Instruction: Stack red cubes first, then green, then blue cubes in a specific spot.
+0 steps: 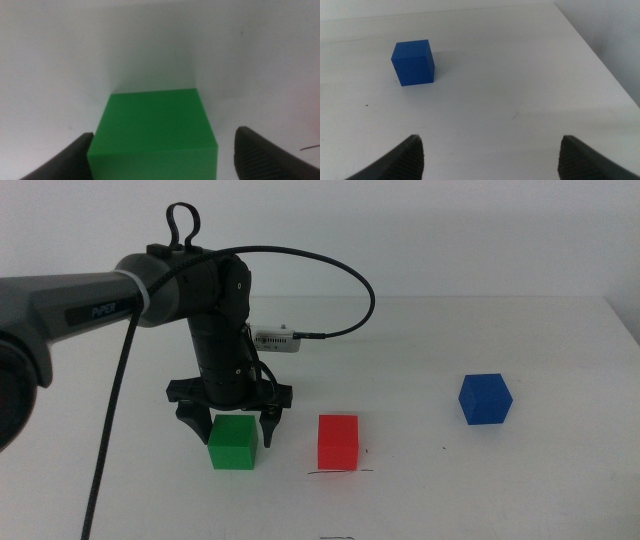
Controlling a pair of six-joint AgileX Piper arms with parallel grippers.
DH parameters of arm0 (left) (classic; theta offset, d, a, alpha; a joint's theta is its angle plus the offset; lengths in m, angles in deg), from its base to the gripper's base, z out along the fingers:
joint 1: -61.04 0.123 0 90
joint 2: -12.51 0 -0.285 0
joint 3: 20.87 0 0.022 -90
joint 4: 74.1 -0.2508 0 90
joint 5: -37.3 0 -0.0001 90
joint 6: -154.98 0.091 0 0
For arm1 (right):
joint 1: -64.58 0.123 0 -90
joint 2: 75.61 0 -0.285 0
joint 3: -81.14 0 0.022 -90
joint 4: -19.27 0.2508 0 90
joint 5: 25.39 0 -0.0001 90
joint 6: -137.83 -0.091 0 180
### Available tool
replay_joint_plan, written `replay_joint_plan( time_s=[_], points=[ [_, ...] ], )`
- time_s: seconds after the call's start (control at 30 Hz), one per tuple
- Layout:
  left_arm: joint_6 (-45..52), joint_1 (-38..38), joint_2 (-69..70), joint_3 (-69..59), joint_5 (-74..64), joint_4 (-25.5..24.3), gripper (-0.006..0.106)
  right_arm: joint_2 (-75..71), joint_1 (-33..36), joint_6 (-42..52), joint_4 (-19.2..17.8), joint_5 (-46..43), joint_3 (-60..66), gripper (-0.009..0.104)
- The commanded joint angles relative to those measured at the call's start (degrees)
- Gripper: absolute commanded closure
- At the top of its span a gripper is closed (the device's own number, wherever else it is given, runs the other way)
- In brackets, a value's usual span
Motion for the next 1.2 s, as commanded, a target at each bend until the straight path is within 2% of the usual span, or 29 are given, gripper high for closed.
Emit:
replay_joint_plan(
  time_s=[0.0,0.03,0.07,0.27,0.4,0.43,0.57,0.93,1.07,1.17],
  points=[
    [0.18,-0.15,3.20,1.28,-0.20,0.95,0.008,-0.84,-0.45,0.57,-0.86,-3.34,-0.28,0.021],
    [0.25,-0.15,3.20,1.28,-0.25,0.89,0.008,-0.84,-0.45,0.57,-0.86,-3.34,-0.28,0.021],
    [0.25,-0.15,3.20,1.28,-0.92,0.50,0.016,-0.84,-0.45,0.57,-0.86,-3.34,-0.28,0.021],
    [0.20,-0.15,3.20,1.28,-1.36,0.50,0.038,-0.84,-0.45,0.57,-0.86,-3.34,-0.28,0.021],
    [0.20,-0.15,3.20,1.28,-1.42,0.60,0.059,-0.84,-0.45,0.57,-0.86,-3.34,-0.28,0.021],
    [0.25,-0.15,3.54,1.34,-2.79,0.66,0.072,-0.84,-0.45,0.57,-0.86,-3.34,-0.28,0.021],
    [-0.39,-0.15,6.02,1.34,-3.75,0.49,0.085,-0.84,-0.45,0.57,-0.86,-3.34,-0.28,0.021],
    [-10.89,-0.68,14.38,1.34,-9.50,3.72,0.102,-0.84,-0.45,0.57,-0.86,-3.34,-0.28,0.021],
    [-11.46,-2.69,14.28,3.02,-10.03,4.61,0.102,-0.84,-0.45,0.57,-0.89,-3.34,-0.28,0.021],
    [-13.42,-5.31,14.09,5.49,-10.03,3.18,0.102,-0.84,-0.45,0.57,-0.81,-3.34,-0.28,0.021]
  ],
)
